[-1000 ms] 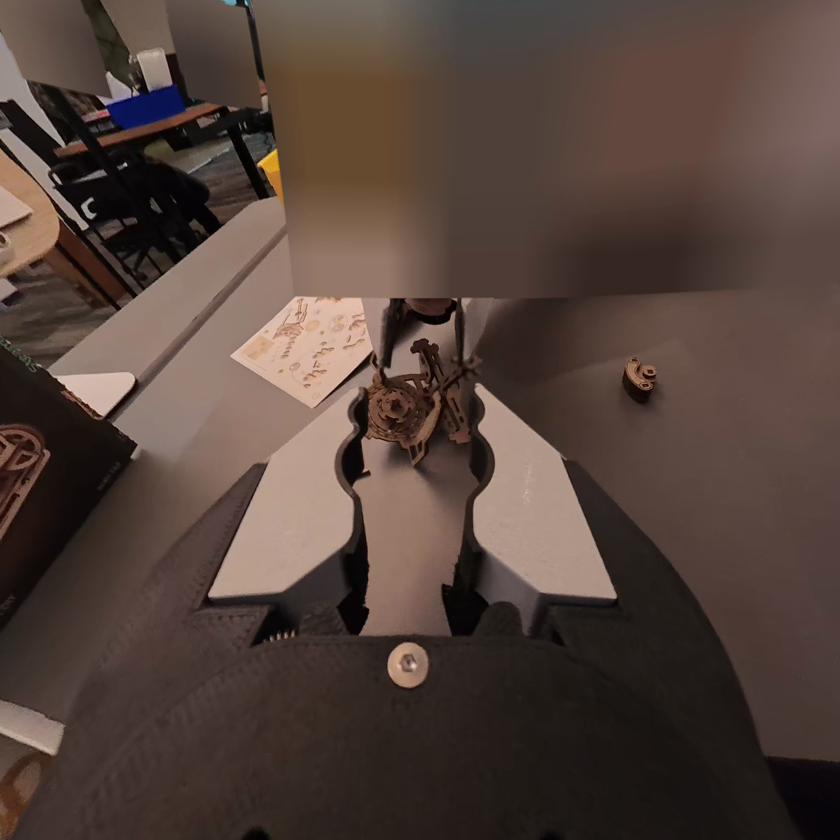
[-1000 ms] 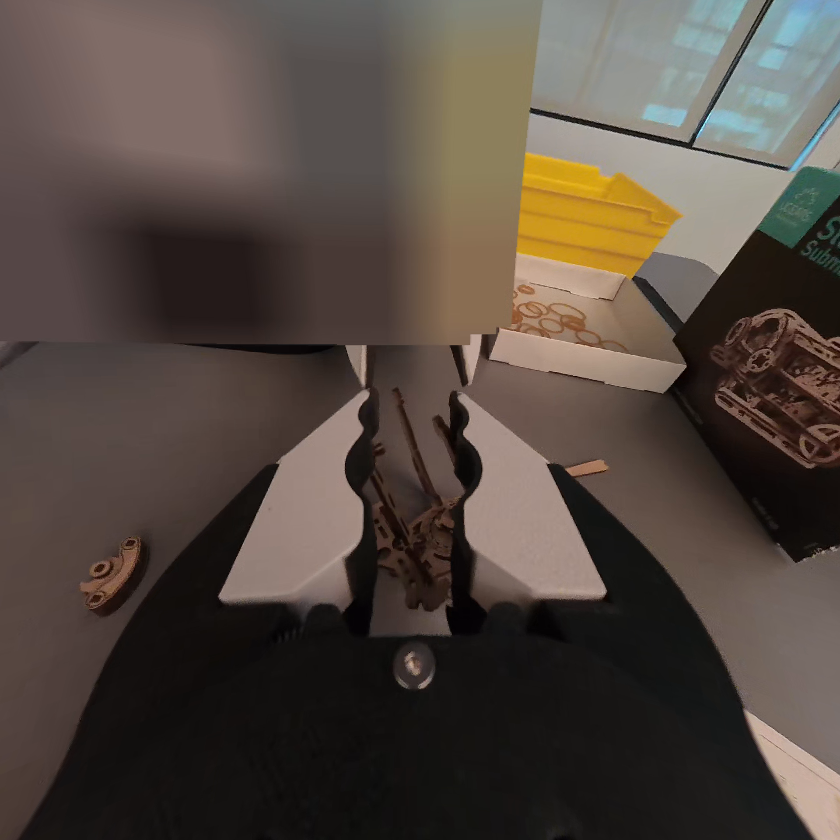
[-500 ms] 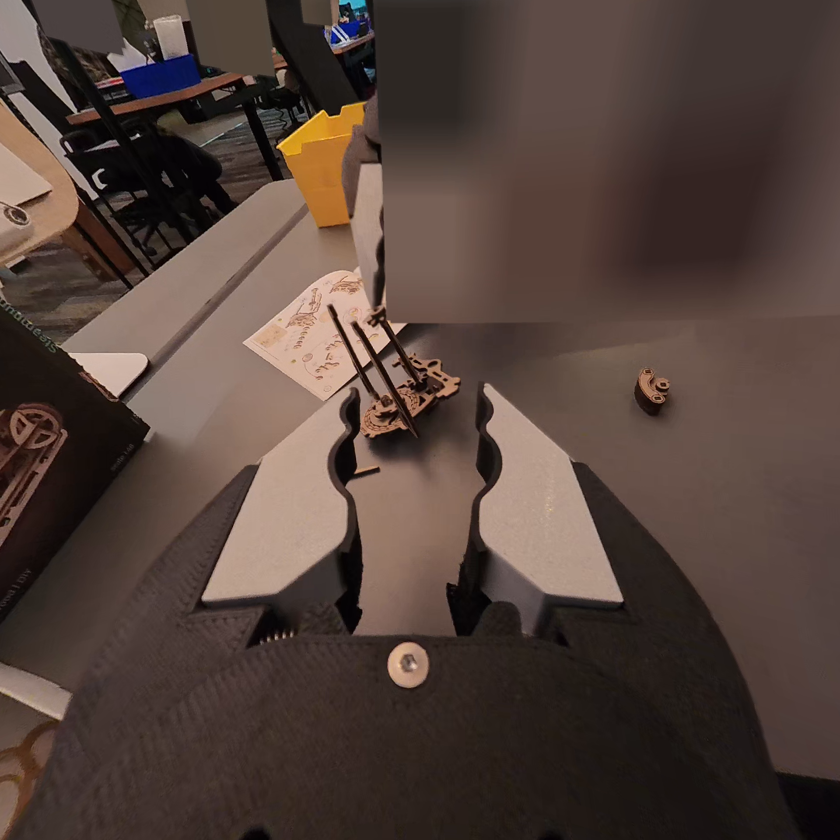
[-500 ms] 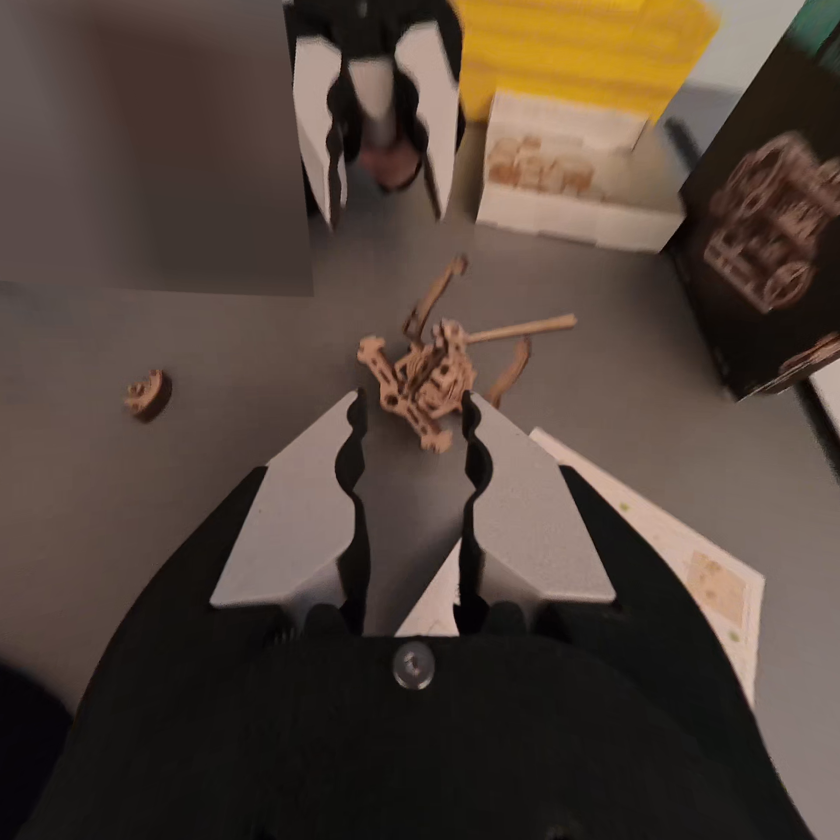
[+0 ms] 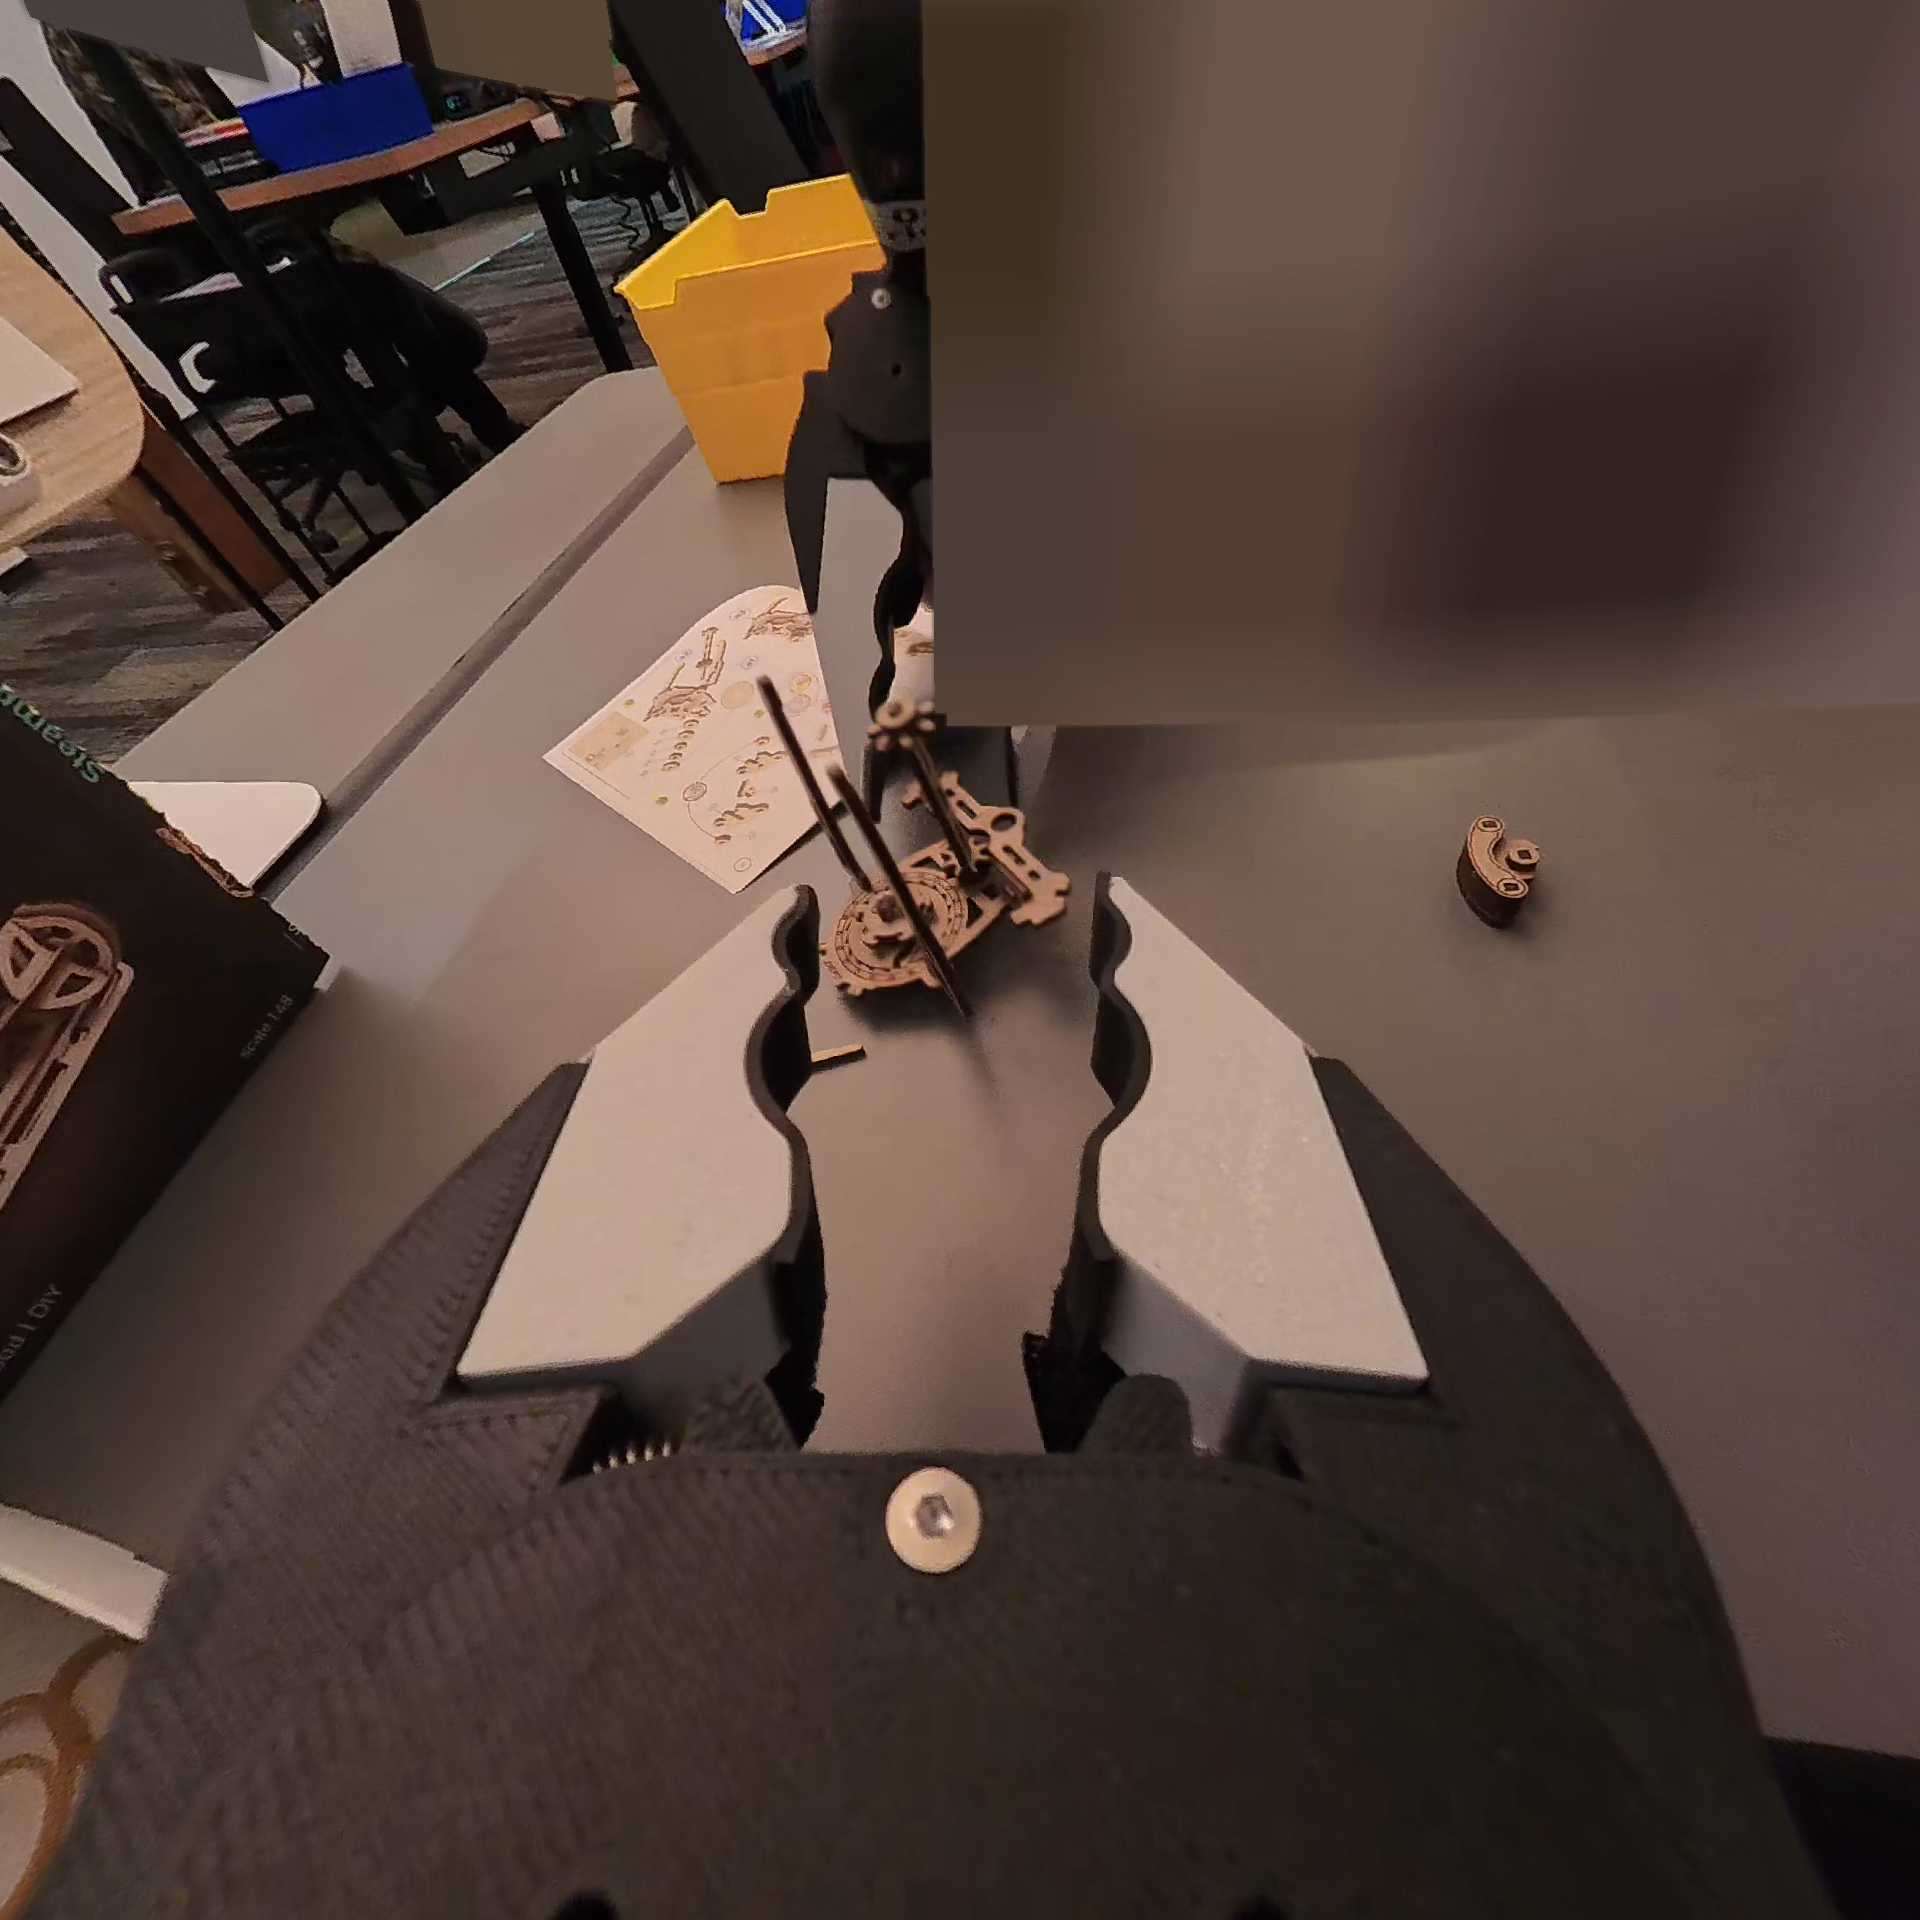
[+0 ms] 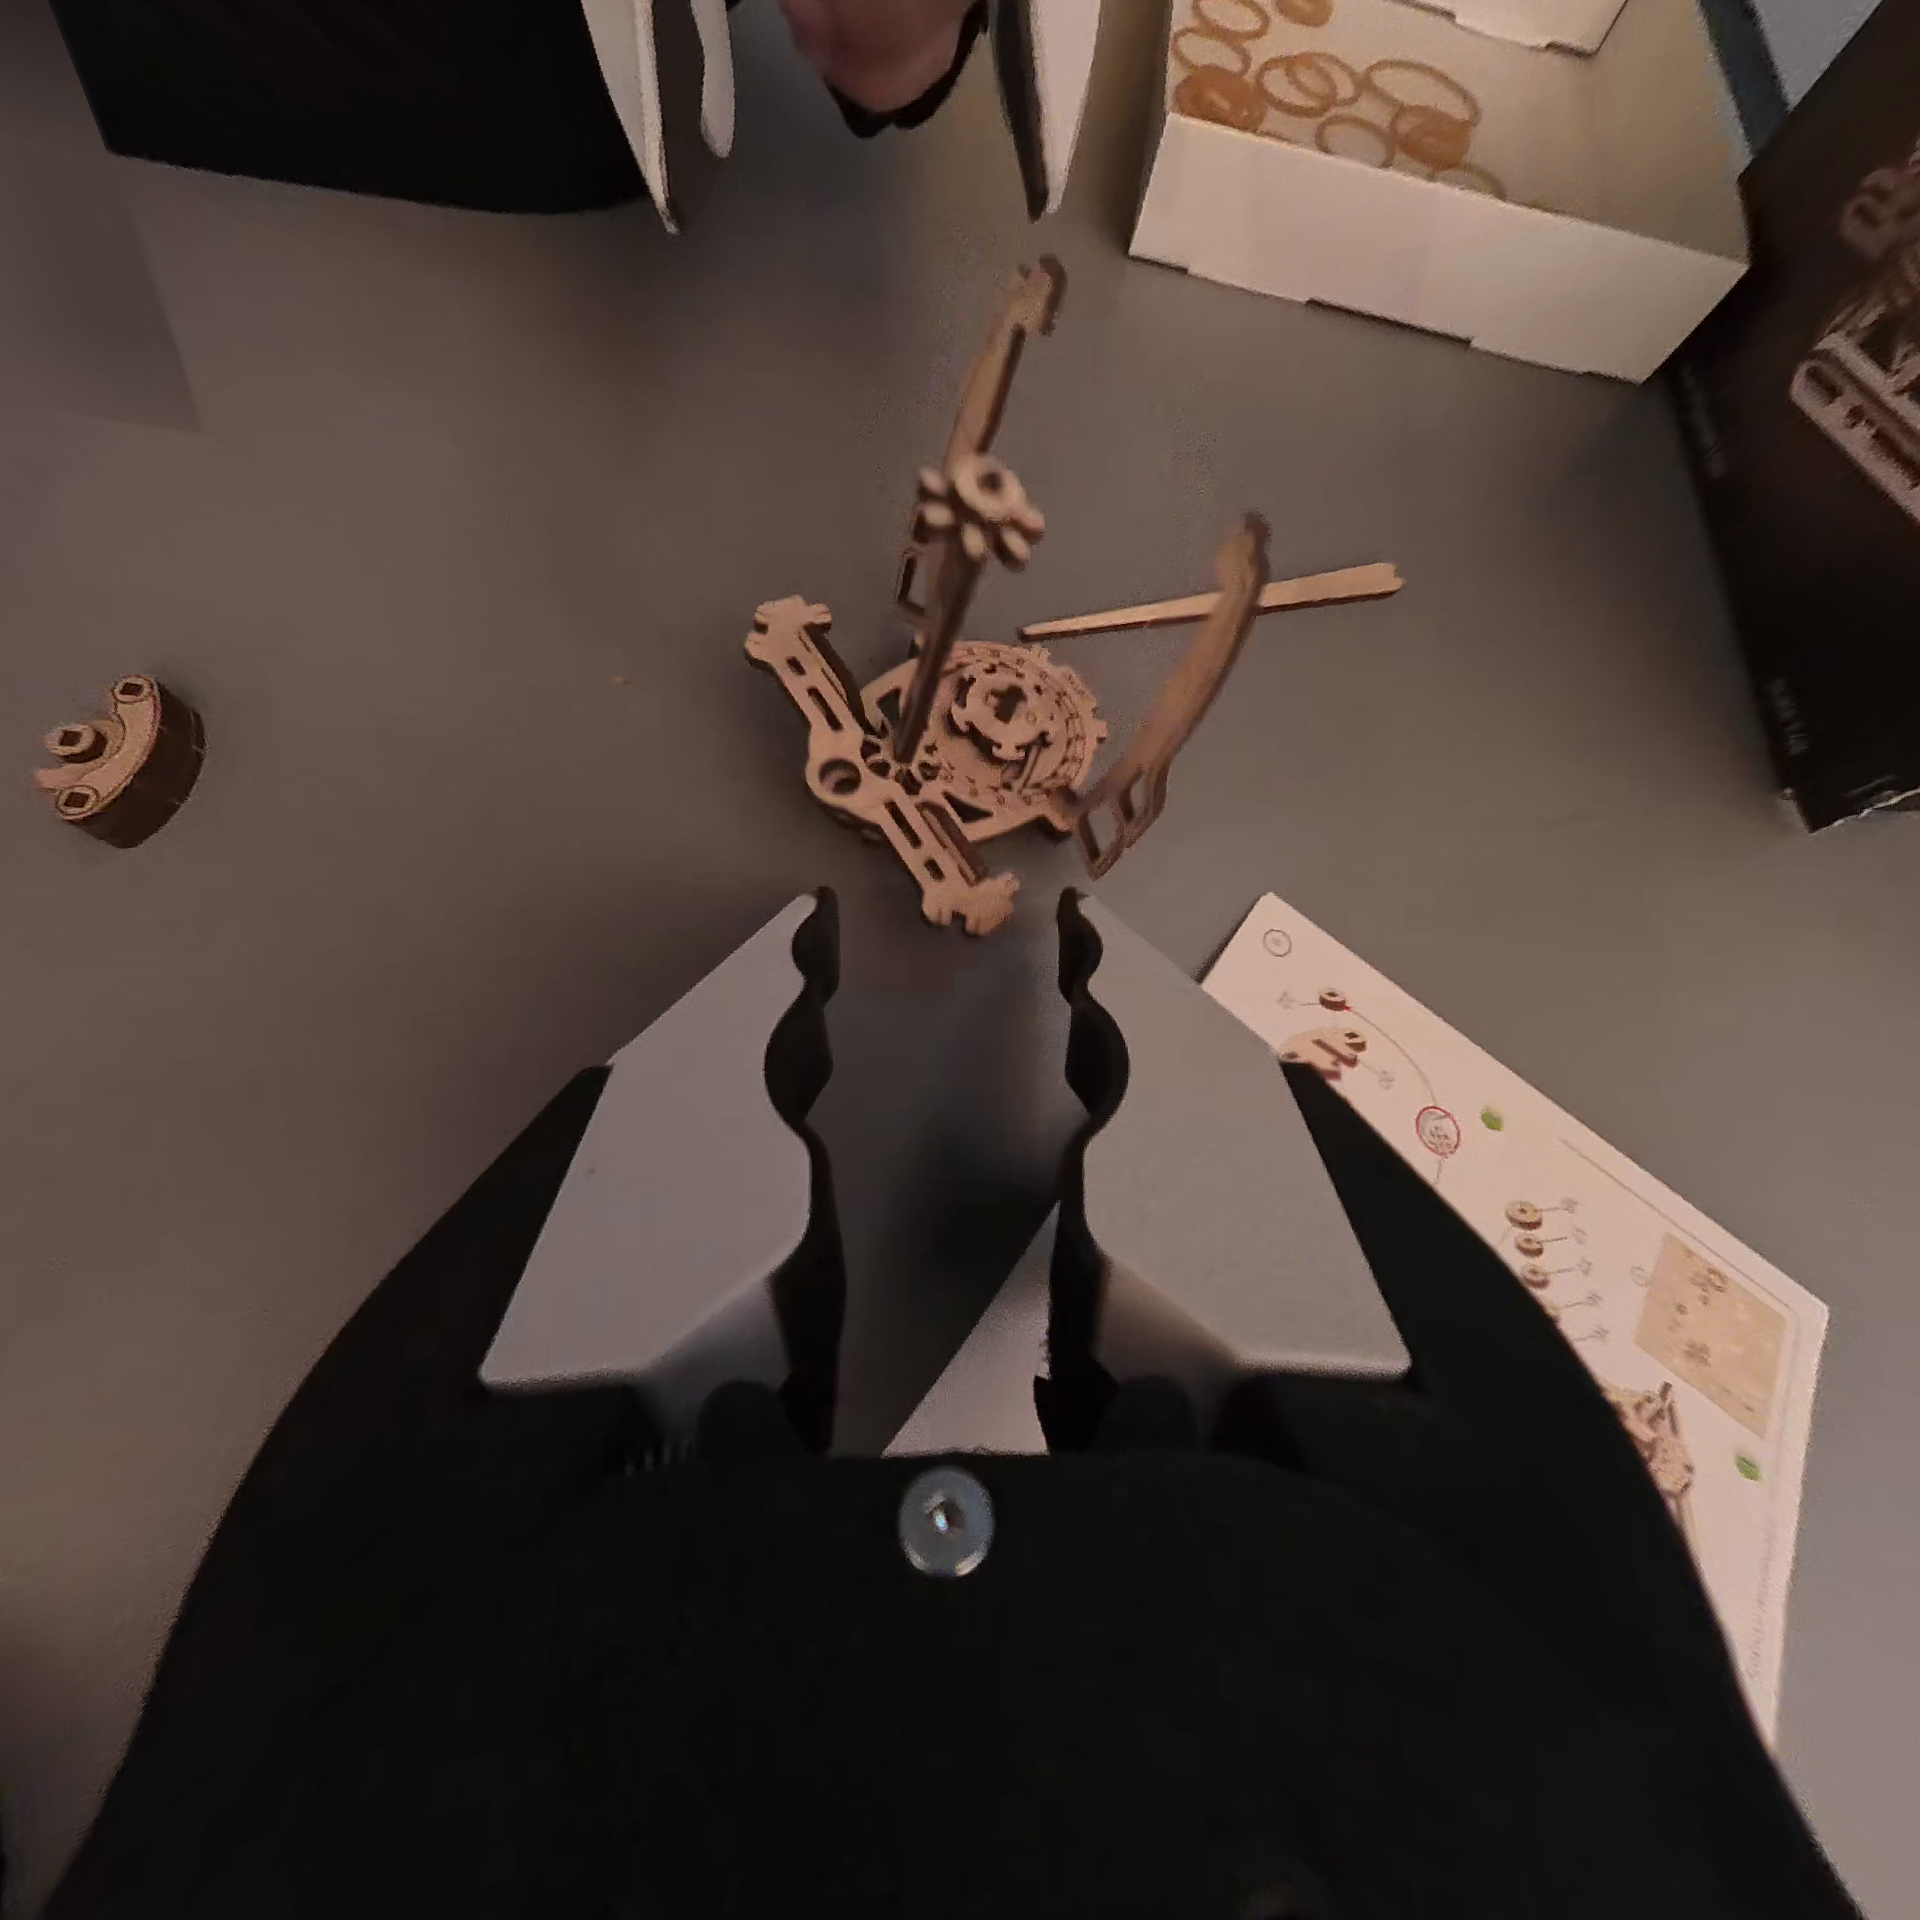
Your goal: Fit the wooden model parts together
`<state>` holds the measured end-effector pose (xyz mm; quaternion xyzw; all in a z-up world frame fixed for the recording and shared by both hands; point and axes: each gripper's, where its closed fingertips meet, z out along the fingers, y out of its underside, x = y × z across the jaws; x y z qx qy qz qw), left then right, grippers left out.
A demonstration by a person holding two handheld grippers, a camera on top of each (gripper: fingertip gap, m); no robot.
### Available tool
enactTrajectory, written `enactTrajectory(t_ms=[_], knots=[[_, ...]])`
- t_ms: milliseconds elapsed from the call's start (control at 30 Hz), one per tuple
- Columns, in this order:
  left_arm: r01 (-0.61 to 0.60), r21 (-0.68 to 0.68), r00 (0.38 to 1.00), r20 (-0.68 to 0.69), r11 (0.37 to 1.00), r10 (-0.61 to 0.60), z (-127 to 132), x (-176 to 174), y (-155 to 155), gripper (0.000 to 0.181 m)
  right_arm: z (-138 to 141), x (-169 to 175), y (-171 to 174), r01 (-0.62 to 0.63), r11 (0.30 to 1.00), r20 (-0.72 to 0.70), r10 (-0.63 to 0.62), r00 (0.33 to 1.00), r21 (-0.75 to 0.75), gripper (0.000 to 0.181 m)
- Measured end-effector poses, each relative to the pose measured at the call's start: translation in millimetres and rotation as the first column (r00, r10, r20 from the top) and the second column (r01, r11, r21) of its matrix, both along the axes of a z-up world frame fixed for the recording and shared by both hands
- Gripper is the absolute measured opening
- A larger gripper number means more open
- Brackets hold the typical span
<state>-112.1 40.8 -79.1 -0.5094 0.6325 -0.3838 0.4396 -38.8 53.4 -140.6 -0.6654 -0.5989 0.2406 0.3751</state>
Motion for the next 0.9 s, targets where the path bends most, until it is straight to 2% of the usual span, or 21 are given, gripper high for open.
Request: enactTrajectory(t_ms=[267,400,567,900], knots=[[0.005,0.015,1.000,-0.008,1.000,-0.005,0.0,1.0,-2.5,0.050,3.2,-0.8,1.9,0.002,0.999,0.008,-0.003,1.000,0.048,0.025],[0.003,0.019,1.000,-0.011,1.000,-0.002,0.0,0.3,-1.4,0.050,8.9,-2.6,2.8,-0.006,0.993,0.010,0.005,1.000,0.120,0.024],[0.000,0.020,1.000,-0.008,1.000,0.000,1.2,0.0,-0.6,0.050,3.6,-2.8,2.7,-0.040,0.975,0.085,0.021,0.996,0.221,0.018],[0.002,0.028,1.000,-0.010,1.000,-0.002,3.4,-0.9,-0.9,0.050,6.0,-6.2,-1.7,-0.036,0.984,0.064,0.026,0.998,0.173,0.016]])
